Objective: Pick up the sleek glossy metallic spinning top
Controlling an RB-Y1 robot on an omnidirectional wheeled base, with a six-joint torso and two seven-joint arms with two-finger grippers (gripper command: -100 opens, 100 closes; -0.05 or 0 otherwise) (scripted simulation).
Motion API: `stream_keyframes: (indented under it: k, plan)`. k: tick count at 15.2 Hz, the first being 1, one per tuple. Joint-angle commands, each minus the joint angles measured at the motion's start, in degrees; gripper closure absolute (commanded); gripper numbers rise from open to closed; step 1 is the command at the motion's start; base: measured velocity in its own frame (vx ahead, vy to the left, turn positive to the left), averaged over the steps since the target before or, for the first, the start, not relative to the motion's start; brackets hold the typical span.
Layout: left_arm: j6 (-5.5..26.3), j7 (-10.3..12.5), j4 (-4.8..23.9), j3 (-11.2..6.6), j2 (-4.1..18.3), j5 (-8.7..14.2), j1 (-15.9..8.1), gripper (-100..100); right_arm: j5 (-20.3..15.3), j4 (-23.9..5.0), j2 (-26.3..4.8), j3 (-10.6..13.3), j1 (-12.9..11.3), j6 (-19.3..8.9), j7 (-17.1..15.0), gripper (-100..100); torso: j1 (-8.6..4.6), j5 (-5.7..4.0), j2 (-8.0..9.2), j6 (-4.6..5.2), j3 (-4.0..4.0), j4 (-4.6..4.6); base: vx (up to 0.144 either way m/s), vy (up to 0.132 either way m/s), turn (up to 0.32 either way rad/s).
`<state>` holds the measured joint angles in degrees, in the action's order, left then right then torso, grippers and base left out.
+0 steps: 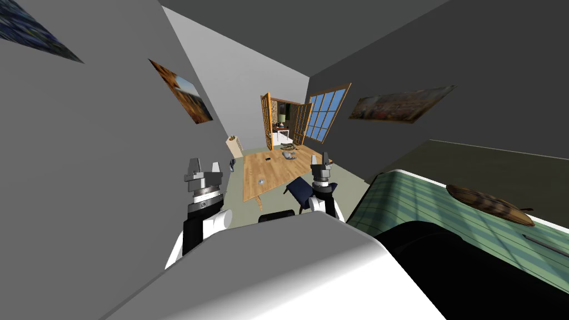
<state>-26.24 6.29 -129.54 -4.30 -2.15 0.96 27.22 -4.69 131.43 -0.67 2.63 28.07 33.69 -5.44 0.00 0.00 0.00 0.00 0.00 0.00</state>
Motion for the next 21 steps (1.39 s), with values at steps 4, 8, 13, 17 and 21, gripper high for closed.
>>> stream_keyframes:
  k: [4, 8, 13, 17, 21]
  plan:
    - [0.8, 0.4, 2.8, -0.21, 4.8, 0.7, -1.5, -100, 0.0, 0.0, 0.0, 0.0, 0.0, 0.0, 0.0, 0, -0.02, 0.00, 0.00, 0.00, 0.00, 0.00, -0.002, -0.009, 0.004]
    - [2.2, 1.0, 7.5, -0.56, 8.7, 2.0, -4.1, -100, 0.0, 0.0, 0.0, 0.0, 0.0, 0.0, 0.0, 0, -0.08, -0.01, 0.01, 0.00, 0.00, 0.00, -0.006, -0.025, 0.010]
    - [3.4, 1.6, 11.8, -0.88, 10.7, 3.1, -6.5, -100, 0.0, 0.0, 0.0, 0.0, 0.0, 0.0, 0.0, 0, -0.08, -0.01, 0.00, 0.01, 0.00, 0.00, -0.007, -0.023, 0.009]
    - [4.9, 2.2, 16.9, -1.25, 12.3, 4.4, -9.2, -100, 0.0, 0.0, 0.0, 0.0, 0.0, 0.0, 0.0, 0, -0.11, -0.02, 0.01, 0.01, 0.00, 0.00, -0.010, -0.029, 0.012]
    - [6.5, 3.0, 21.6, -1.67, 13.4, 5.9, -12.2, -100, 0.0, 0.0, 0.0, 0.0, 0.0, 0.0, 0.0, 0, -0.10, -0.02, 0.02, 0.00, 0.01, 0.00, -0.011, -0.026, 0.010]
